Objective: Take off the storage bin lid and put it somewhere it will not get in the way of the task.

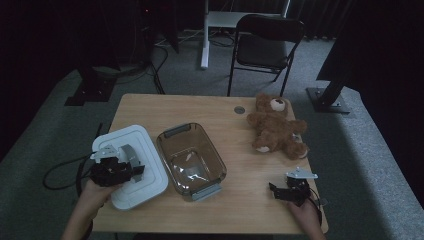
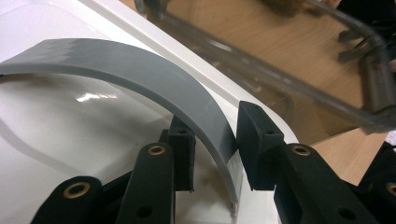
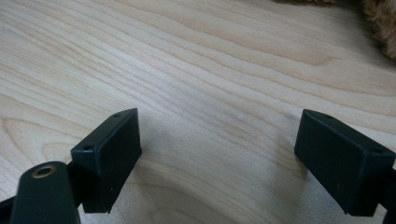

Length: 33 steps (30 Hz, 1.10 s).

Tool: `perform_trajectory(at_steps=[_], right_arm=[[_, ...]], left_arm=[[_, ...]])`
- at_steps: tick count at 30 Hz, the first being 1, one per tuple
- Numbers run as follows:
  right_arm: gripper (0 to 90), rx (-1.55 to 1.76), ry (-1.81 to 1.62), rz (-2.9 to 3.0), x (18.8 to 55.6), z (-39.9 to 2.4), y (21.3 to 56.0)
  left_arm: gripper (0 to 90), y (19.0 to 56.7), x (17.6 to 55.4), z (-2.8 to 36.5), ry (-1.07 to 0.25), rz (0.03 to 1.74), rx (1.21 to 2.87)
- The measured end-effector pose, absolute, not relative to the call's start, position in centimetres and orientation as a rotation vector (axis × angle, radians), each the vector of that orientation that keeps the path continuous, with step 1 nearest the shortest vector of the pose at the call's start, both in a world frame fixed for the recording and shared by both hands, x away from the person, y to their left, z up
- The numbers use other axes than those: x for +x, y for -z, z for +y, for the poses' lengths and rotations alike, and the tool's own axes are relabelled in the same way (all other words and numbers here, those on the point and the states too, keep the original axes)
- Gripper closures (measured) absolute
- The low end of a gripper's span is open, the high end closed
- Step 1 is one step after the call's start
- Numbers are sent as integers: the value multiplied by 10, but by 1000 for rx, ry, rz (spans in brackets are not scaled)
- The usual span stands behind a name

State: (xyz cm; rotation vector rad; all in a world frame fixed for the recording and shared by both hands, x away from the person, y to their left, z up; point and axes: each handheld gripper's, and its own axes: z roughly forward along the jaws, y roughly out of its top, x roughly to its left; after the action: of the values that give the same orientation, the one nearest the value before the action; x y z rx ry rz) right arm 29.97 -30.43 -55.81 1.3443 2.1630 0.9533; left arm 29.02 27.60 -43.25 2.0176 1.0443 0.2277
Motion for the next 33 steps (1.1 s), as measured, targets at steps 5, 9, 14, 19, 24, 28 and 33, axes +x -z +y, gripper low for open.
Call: perform_trajectory(at_steps=[5,9,14,19,24,28,33], right_arm=[[137,1345,-954,2163,300,-304,558],[137,1345,-953,2163,300,-304,558],[137,1345,-952,2164,300,-304,558],[137,1346,-954,2162,300,-304,558],[137,1345,-953,2163,300,-304,558],[137,1345,-953,2163,300,-304,558],[137,1344,-953,2163,300,-304,558]], left_arm=[[691,450,301,274,-174,1058,2032],[691,463,310,275,-133,1081,2019],[691,480,322,276,-101,1112,2004],[692,497,333,274,-76,1126,2026],[679,511,341,274,-49,1161,2038],[644,518,343,277,-53,1194,2048],[543,521,342,279,-90,1228,2053]])
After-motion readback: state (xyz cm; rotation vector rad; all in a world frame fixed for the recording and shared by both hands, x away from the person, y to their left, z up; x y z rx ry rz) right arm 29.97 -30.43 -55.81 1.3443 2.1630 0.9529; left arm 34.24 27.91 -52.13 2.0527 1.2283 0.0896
